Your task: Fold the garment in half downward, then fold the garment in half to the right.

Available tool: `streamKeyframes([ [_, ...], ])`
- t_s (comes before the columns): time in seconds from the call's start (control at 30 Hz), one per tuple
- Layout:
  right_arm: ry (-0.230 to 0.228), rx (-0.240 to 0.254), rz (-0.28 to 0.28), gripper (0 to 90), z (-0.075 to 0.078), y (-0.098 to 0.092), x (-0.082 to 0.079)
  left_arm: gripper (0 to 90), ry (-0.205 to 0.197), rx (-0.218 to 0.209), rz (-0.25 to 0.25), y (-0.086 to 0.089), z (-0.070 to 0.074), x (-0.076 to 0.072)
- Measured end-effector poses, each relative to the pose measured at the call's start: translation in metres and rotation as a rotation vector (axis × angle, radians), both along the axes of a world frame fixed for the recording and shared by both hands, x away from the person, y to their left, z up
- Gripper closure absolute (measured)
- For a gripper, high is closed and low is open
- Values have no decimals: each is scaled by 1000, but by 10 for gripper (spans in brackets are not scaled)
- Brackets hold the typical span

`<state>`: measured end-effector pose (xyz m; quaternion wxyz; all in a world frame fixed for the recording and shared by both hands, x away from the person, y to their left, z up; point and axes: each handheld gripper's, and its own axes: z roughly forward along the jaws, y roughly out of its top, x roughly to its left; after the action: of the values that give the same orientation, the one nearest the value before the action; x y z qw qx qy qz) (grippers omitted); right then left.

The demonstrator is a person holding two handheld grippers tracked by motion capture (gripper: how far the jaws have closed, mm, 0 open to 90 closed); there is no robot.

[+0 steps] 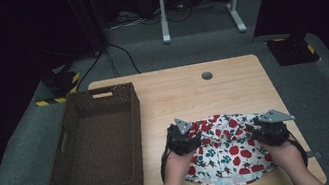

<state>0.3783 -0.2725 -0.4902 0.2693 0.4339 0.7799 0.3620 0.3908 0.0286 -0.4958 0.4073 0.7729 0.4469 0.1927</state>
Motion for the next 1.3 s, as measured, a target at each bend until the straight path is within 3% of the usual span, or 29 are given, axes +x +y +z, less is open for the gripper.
streamKeyframes([
  [0.17,10,9,5,596,-1,7,11,421,30,-10,12,-10,-1,11],
  [0.37,35,3,9,571,-4,14,24,404,63,19,14,-20,-8,23],
  [0.8,107,-7,8,559,-22,22,36,409,122,26,15,-26,-25,30],
  [1.1,150,-18,26,575,-35,30,41,567,120,39,-3,-29,-34,28],
  [1.2,163,-14,27,622,-37,31,43,635,112,38,1,-28,-35,27],
  [1.3,155,-21,29,739,-38,31,41,711,90,43,-4,-27,-36,23],
])
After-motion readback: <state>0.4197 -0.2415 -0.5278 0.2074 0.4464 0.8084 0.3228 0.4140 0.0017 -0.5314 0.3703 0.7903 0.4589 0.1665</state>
